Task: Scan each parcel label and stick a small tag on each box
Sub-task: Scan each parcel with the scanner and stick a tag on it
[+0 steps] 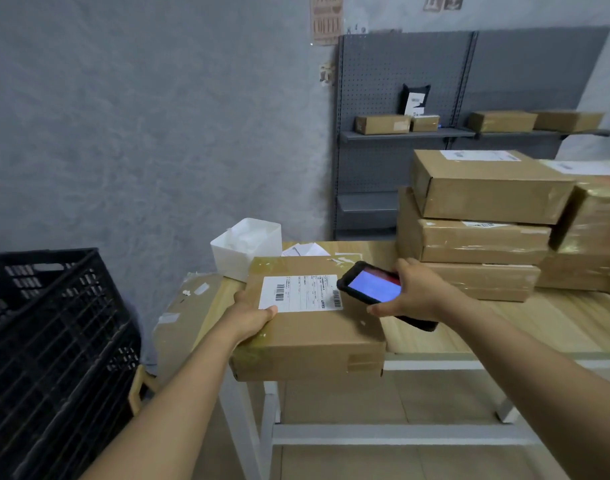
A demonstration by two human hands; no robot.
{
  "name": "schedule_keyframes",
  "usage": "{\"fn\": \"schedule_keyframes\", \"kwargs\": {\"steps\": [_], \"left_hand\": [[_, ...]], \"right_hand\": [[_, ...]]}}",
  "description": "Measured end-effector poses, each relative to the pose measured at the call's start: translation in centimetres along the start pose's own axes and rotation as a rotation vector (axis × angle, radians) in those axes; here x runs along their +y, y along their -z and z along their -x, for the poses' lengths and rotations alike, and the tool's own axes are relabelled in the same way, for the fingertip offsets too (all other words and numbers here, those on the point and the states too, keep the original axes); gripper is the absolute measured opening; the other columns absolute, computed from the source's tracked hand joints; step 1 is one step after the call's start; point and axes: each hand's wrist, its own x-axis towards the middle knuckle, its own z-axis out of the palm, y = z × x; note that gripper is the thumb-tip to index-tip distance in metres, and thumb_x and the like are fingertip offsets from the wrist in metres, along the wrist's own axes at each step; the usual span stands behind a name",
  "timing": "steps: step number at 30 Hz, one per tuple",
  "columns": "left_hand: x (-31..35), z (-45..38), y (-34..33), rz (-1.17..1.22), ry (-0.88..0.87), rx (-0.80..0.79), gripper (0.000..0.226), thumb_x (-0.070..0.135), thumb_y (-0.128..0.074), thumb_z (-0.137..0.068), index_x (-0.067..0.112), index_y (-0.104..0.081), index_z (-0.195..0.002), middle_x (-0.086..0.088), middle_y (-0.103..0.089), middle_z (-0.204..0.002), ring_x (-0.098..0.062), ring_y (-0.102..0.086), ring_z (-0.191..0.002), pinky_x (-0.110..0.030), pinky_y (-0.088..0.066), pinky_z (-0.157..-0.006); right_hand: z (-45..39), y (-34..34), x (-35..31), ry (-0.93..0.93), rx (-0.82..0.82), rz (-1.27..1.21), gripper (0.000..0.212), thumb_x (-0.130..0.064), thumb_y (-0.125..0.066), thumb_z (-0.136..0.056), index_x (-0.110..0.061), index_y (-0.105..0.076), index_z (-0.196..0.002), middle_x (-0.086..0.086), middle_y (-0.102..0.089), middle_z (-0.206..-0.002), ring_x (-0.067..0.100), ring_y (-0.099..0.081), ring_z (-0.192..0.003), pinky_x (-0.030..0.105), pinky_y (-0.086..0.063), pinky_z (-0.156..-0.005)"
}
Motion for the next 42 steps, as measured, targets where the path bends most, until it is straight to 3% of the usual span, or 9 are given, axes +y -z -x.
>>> {"fn": "schedule_keyframes", "kwargs": {"steps": [6,13,16,20,24,36,42], "left_hand": [[0.4,1.0,0.2,0.001,-0.068,-0.011,0.077,0.039,-0.059,-0.091,0.014,-0.015,-0.149,-0.005,-0.038,-0.148,-0.028,-0.044,-0.129,-0.031,-0.035,-0.089],[0.5,1.3,0.4,0.034,-0.105,-0.030,0.077,0.038,-0.060,-0.091,0.014,-0.015,-0.149,-0.006,-0.036,-0.150,-0.029,-0.043,-0.130,-0.036,-0.036,-0.101],[0.4,1.3,0.5,0.024,-0.116,-0.039,0.074,0.038,-0.058,-0.092,0.015,-0.017,-0.148,-0.005,-0.034,-0.150,-0.029,-0.043,-0.129,-0.036,-0.036,-0.100],[0.3,1.3,0.6,0.019,-0.128,-0.037,0.074,0.039,-0.059,-0.091,0.014,-0.019,-0.147,-0.005,-0.036,-0.148,-0.029,-0.044,-0.129,-0.037,-0.037,-0.101],[0.3,1.3,0.5,-0.001,-0.143,-0.038,0.070,0.040,-0.056,-0.092,0.015,-0.020,-0.147,-0.005,-0.034,-0.149,-0.029,-0.043,-0.130,-0.039,-0.037,-0.103],[0.0,1.2,0.5,-0.006,-0.107,-0.031,0.072,0.043,-0.057,-0.091,0.012,-0.020,-0.144,-0.008,-0.047,-0.140,-0.029,-0.049,-0.123,-0.033,-0.039,-0.086],[0.2,1.2,0.5,-0.047,-0.153,-0.030,0.067,0.042,-0.055,-0.093,0.013,-0.023,-0.145,-0.006,-0.036,-0.147,-0.029,-0.045,-0.127,-0.037,-0.039,-0.097]], "right_hand": [[2.3,0.6,-2.1,-0.004,-0.050,0.256,0.078,-0.066,-0.077,-0.051,-0.022,-0.042,-0.105,-0.006,-0.039,-0.092,0.014,-0.045,-0.083,0.027,-0.039,-0.062],[4.6,2.0,-2.7,-0.032,-0.053,0.444,0.074,-0.068,-0.077,-0.051,-0.023,-0.039,-0.096,-0.006,-0.041,-0.089,0.015,-0.046,-0.079,0.028,-0.038,-0.057],[5.1,2.7,-2.9,-0.033,-0.042,0.486,0.080,-0.068,-0.077,-0.051,-0.021,-0.046,-0.107,-0.005,-0.046,-0.096,0.017,-0.047,-0.082,0.029,-0.041,-0.060],[5.5,3.2,-3.3,-0.037,-0.027,0.515,0.087,-0.068,-0.076,-0.053,-0.021,-0.045,-0.118,-0.002,-0.049,-0.109,0.016,-0.043,-0.086,0.029,-0.039,-0.061],[5.7,3.6,-3.3,-0.045,-0.026,0.512,0.089,-0.069,-0.076,-0.052,-0.022,-0.045,-0.120,-0.003,-0.049,-0.108,0.016,-0.044,-0.089,0.029,-0.039,-0.062],[6.0,4.1,-2.7,-0.065,-0.046,0.517,0.089,-0.073,-0.074,-0.048,-0.023,-0.046,-0.117,-0.006,-0.045,-0.097,0.014,-0.048,-0.086,0.026,-0.042,-0.059],[6.5,4.3,-3.0,-0.074,-0.046,0.538,0.090,-0.074,-0.072,-0.048,-0.023,-0.046,-0.117,-0.006,-0.045,-0.098,0.014,-0.047,-0.085,0.026,-0.043,-0.059]]}}
